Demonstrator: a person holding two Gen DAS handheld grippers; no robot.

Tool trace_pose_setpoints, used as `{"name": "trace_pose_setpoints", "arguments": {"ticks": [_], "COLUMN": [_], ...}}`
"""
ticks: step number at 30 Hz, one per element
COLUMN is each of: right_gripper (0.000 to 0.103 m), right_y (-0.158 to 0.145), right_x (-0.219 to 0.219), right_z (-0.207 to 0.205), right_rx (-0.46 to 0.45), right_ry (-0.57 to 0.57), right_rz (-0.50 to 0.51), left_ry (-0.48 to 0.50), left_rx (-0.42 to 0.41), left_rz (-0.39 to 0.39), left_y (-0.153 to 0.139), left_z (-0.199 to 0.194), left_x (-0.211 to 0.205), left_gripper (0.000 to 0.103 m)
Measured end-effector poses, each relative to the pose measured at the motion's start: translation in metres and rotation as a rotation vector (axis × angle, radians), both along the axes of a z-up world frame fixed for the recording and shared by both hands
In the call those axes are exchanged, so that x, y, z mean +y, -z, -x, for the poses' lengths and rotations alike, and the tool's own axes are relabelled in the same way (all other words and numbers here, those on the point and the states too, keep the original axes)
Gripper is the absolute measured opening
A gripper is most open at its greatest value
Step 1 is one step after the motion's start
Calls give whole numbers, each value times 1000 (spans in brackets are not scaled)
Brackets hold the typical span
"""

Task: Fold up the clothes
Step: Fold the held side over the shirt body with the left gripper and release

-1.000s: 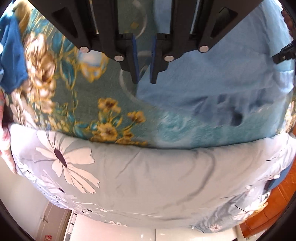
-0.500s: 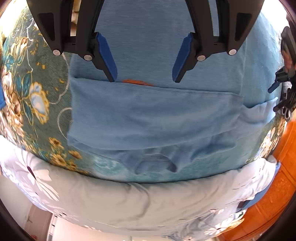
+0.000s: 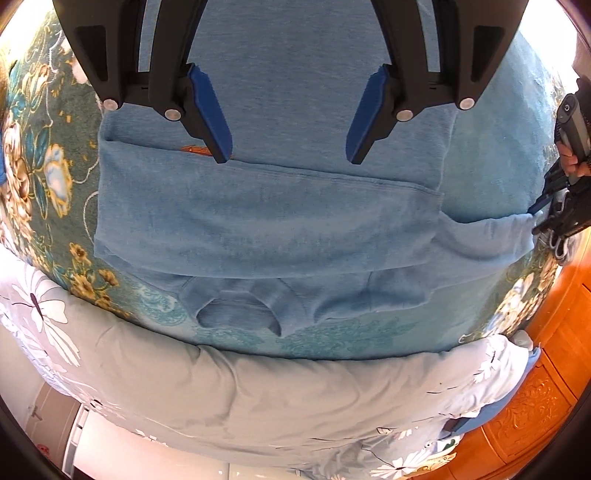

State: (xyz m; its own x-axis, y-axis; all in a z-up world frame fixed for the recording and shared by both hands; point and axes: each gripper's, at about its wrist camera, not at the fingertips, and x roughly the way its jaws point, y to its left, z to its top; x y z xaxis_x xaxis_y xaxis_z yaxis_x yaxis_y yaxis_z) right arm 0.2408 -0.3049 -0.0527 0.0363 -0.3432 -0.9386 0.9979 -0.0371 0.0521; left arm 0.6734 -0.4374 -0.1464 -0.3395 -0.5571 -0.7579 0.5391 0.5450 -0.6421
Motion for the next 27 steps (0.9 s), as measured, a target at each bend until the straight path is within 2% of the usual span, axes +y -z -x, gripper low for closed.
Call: {"name": "trace_pose_setpoints", "arguments": {"ticks": [3,5,8,11,16,19,24,27], "right_gripper": [68,68,68,68,68,68,68,68], "right_y": [-1,-2,-3,-2,-2,-4,-5,-4], "right_x": [2,4,9,14,24,32,48,59], "right_z": [3,8,19,32,57,75,111,135], "right_rx": [-2,-2,-10,-23,-42,-45,-49,-58], "right_ry": [6,13,36,64,103,124,187,238], "right_rz": [2,4,2,0,4,9,19,22], "left_ry": [-11,24,186,361,617,764,949,1040], "left_rx": [-24,-78,-169,-209,-178,-152,-82,-57], "left_rz": [11,39,131,256,403,452,451,416], "left_y": [-6,-22,-60,-97,-132,-143,-137,-126], "left_z": [-1,8,42,91,182,241,328,374], "left_x": [2,-1,-11,-18,-20,-12,13,30], "left_gripper": [5,5,5,5,5,5,5,5]}}
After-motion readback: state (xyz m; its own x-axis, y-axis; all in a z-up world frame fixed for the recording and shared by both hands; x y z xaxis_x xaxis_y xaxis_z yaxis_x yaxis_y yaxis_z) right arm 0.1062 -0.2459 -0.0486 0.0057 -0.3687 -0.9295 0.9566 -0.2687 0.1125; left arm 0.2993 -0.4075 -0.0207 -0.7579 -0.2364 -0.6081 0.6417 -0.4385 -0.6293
